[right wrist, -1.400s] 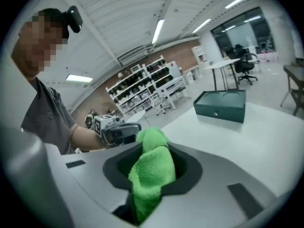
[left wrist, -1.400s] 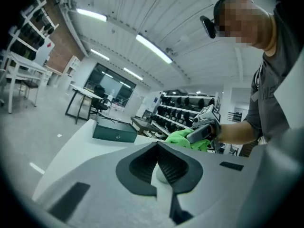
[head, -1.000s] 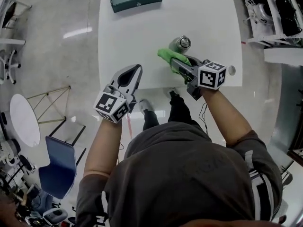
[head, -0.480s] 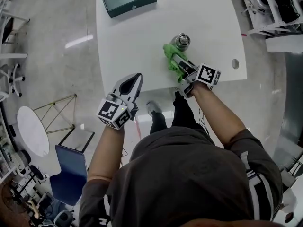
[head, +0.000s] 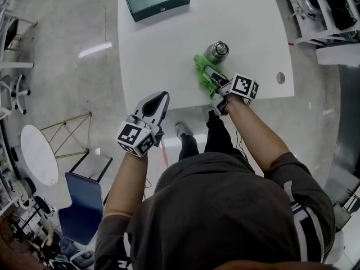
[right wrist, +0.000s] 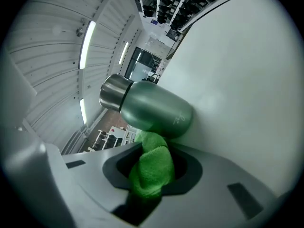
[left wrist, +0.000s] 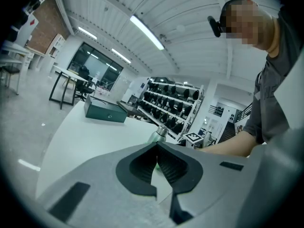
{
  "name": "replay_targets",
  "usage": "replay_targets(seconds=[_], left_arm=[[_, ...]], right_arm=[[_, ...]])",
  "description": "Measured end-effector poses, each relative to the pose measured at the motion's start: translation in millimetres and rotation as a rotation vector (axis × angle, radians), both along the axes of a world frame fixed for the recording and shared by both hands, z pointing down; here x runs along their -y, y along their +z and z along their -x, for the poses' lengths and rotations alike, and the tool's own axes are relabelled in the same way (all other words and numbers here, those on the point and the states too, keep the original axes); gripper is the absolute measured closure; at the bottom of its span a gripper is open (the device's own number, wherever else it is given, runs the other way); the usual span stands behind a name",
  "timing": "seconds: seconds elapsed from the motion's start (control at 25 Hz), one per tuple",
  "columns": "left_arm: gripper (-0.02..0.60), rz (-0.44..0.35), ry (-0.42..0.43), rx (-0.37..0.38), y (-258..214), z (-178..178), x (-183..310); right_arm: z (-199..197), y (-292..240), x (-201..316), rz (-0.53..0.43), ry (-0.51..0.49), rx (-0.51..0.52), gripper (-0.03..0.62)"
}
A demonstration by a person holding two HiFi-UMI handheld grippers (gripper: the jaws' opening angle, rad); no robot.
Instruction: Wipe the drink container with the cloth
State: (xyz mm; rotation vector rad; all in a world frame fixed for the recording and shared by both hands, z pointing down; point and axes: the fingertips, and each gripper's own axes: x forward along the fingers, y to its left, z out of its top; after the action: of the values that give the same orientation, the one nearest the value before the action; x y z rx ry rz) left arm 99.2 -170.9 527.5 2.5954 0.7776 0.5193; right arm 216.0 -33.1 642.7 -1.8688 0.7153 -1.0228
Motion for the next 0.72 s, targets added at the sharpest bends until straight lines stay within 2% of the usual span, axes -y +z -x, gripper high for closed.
replay_targets(seconds=[0.08, 0.16, 0.32, 0.4, 0.52, 0.72], left_arm=[[0.577, -0.001, -0.002, 0.002, 0, -1, 1], [0.577, 0.000, 0.001, -0.003, -4, -1, 0], [0.577, 0.004, 0.022, -0.022, -12, -2, -8], [0.577, 0.009, 0.033, -0.027, -14, -6, -12], [0.577, 0.015, 0.047, -0.028, -13, -11, -19], [0.577, 0.006, 0.071, -0.019, -10, -14, -29]], right_arm=[[2, -2, 0, 0.028, -0.038, -0.006, 0.514], [8, -12, -4, 0.089, -0.122, -0.062, 0.514], [24, -41, -25, 0.268, -0.356, -0.279, 0.514], [25, -56, -37, 0.340, -0.435, -0.381, 0.514], [14, -64, -52, 0.399, -0.476, -0.456, 0.514], [-4, -55, -61, 0.419, -0.461, -0.442, 0.514]])
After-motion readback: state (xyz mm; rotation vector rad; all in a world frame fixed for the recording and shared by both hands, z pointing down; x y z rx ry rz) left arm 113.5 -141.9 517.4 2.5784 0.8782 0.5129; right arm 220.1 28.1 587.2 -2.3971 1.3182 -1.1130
